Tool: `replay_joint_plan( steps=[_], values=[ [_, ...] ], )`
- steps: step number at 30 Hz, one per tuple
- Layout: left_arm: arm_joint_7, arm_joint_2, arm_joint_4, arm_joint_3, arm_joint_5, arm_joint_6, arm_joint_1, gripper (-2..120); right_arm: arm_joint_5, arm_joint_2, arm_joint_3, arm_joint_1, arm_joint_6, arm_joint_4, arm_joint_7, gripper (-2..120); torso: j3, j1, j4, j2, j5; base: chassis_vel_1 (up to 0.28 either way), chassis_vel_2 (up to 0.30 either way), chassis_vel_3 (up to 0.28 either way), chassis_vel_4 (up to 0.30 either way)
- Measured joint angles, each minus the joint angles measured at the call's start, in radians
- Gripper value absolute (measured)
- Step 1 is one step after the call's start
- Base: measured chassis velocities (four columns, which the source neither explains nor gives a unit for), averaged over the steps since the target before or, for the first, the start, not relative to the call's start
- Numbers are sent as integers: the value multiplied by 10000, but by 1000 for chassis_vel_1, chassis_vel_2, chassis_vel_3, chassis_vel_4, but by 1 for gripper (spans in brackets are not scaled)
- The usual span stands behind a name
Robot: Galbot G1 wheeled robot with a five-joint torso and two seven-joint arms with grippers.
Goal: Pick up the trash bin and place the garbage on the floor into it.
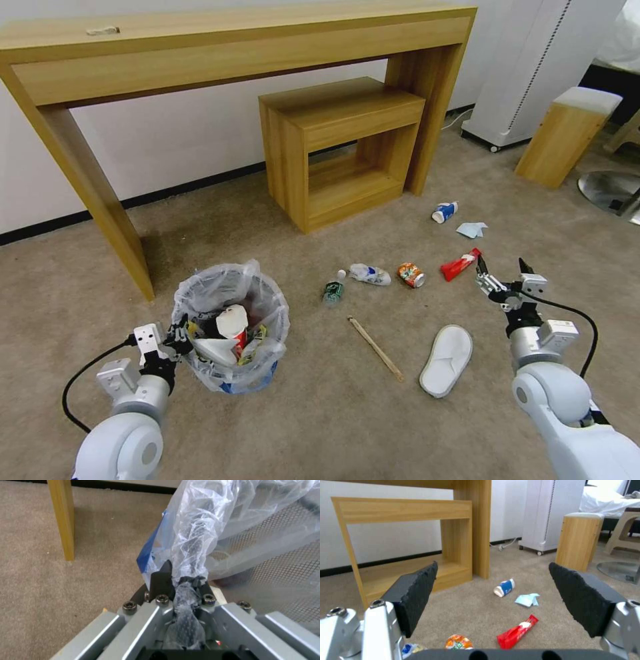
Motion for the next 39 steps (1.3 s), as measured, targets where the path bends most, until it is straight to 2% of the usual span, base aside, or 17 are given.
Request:
replay_joint_plan(
  steps=[19, 39],
  values=[
    [-8, -8, 42, -7, -7, 0, -29, 1, -59, -3, -42, 105, 6, -70, -27, 78, 1, 0, 0, 0, 0, -42, 47, 42, -42],
    [-10, -18, 99, 21, 11, -63, -61, 1, -91, 12, -85, 80, 115, -127, -24, 77, 0, 0, 0, 0, 0, -32, 34, 38, -33]
  ],
)
